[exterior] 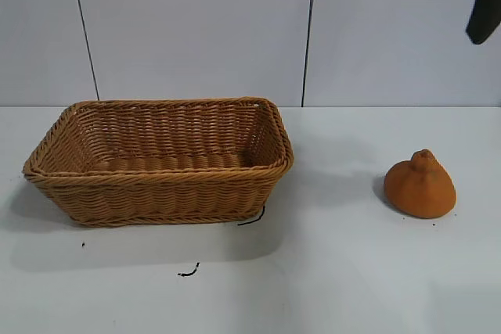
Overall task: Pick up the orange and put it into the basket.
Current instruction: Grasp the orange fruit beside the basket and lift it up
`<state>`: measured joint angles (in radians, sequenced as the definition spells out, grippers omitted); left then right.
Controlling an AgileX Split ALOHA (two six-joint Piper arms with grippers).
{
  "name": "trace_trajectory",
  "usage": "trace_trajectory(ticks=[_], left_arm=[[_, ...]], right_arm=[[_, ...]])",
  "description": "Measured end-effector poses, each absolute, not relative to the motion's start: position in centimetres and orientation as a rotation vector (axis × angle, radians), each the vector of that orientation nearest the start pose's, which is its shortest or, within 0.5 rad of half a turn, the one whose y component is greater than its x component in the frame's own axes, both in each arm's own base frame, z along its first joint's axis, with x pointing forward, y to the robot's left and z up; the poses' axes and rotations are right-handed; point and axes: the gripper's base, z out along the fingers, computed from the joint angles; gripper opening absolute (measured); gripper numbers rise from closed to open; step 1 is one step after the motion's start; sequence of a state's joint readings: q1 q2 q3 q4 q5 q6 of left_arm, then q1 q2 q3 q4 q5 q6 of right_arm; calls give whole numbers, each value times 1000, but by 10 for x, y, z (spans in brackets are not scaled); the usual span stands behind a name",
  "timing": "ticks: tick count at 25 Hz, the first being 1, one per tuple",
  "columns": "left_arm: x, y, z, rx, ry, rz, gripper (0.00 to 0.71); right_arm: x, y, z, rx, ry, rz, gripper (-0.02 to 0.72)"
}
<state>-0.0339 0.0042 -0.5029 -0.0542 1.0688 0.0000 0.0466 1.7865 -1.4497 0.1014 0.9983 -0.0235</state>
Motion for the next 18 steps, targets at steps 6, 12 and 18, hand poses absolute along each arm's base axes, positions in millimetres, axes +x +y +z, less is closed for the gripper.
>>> trace_trajectory(ticks=[6,12,18], left_arm=[[-5,-4,278,38,2053,-86,639],[-5,-4,278,38,2053,-86,639],[-5,-4,278,38,2053,-86,639]], right_arm=[[393,26,205,-19,2960,145,667],[407,27,151,-1,3036,138,667],[410,27,116,10,3098,134,666]])
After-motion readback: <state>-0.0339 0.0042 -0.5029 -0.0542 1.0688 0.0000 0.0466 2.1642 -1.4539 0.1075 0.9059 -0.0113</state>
